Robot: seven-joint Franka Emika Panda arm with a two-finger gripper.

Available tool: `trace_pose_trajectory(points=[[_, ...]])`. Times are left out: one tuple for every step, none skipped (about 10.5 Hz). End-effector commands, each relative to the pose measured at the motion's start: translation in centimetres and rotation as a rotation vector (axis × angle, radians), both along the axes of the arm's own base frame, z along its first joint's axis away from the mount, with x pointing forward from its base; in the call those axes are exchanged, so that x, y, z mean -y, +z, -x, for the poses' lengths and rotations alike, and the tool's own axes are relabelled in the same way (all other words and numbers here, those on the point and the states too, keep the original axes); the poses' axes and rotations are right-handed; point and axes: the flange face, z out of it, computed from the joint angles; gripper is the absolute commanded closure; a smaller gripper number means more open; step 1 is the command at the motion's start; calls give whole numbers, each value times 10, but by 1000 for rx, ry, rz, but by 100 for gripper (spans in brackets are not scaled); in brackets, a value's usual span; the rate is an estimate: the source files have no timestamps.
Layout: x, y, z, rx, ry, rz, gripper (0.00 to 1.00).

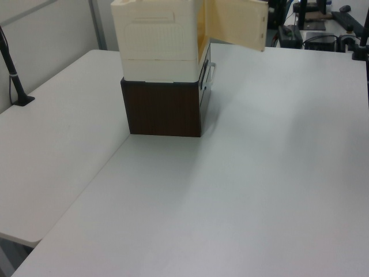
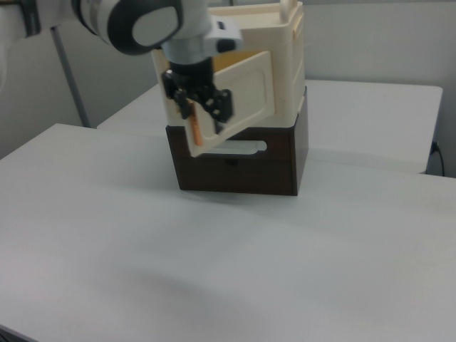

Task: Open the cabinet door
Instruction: 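Push the door further open around its hinge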

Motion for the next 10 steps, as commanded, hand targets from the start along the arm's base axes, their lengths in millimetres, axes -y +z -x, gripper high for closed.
trace_pose_trajectory(points=[[85,-1,29,43,-57,54,0],[117,0,44,51,-65,70,0],[139,2,57,56,-86,82,0],[152,9,66,58,-103,109,0],[163,22,75,58,-119,150,0],[162,32,78,58,-124,173,0],[141,50,82,73,-105,174,0],[113,55,75,53,-77,150,0],[64,64,65,33,-82,112,0],[24,65,59,-9,-120,71,0]])
